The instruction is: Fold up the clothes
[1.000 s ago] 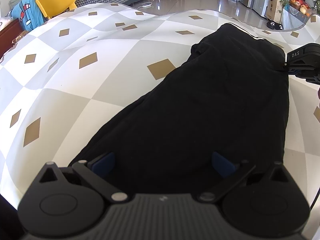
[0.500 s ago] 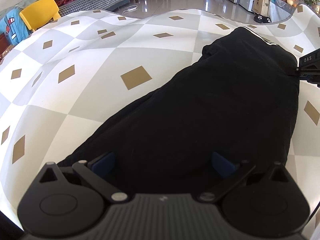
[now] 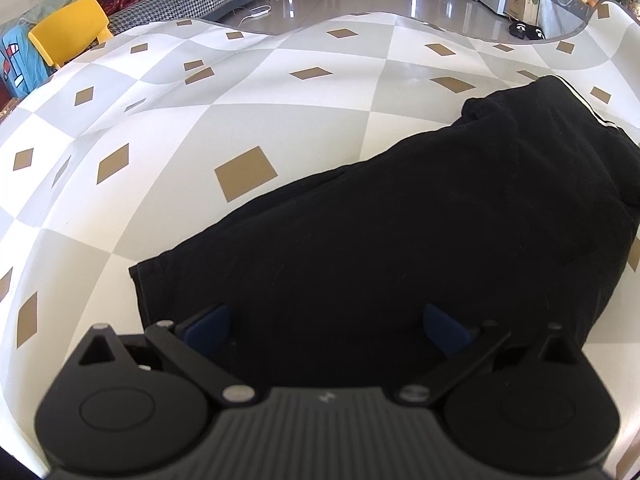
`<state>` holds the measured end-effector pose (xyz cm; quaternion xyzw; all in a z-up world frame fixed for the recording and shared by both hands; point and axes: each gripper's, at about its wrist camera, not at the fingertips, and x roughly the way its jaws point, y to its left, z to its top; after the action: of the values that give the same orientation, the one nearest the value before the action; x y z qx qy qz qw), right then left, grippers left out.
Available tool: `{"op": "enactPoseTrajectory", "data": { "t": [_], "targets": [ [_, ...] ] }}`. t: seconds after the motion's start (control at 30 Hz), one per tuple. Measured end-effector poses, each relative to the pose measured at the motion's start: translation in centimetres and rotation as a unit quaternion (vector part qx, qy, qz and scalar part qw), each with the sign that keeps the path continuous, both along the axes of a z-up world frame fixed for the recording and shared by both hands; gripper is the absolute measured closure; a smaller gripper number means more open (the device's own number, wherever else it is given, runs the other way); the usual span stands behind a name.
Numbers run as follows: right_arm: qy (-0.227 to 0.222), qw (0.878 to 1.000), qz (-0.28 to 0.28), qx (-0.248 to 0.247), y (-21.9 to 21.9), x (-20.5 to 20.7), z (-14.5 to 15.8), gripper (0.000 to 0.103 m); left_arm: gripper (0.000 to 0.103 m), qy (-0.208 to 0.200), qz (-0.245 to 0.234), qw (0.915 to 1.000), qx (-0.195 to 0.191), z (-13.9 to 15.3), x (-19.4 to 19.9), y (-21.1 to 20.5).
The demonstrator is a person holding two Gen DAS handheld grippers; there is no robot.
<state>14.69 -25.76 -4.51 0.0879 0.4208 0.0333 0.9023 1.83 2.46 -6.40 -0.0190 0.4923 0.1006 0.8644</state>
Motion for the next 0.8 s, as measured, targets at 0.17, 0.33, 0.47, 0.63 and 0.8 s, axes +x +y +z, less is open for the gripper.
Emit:
{"op": "enactPoseTrajectory", "data": {
  "t": [0.17,0.33,0.47,0.63,0.8],
  "targets": [
    [0.009,1.000,-0.021,0.021,-1.2,-0.4,0.8,0.096,0.000,-0.009,-0.012,0.9999,0.000,1.4,-1.3,-0.7],
    [-0.023,1.000,-0.015,0.014,-0.9,-1.2,2.6,0.091,0.000,-0.007,-0.003,0.9997,-0.022,2.2,-3.4,-0.6],
    [-0.033,0.999,0.020,0.038,0.0,-1.5,3.3,0.087,0.000,0.003,0.002,0.9997,-0.023,1.9,-4.9,-0.3],
    [-0.007,0.995,0.090,0.043,2.4,-1.9,2.3,0.084,0.000,0.016,0.009,0.9995,-0.024,1.0,-6.3,0.2],
    [0.018,0.988,0.153,-0.001,5.1,-2.7,0.7,0.078,0.000,0.019,0.004,0.9992,-0.035,0.4,-7.4,0.9]
  ]
}}
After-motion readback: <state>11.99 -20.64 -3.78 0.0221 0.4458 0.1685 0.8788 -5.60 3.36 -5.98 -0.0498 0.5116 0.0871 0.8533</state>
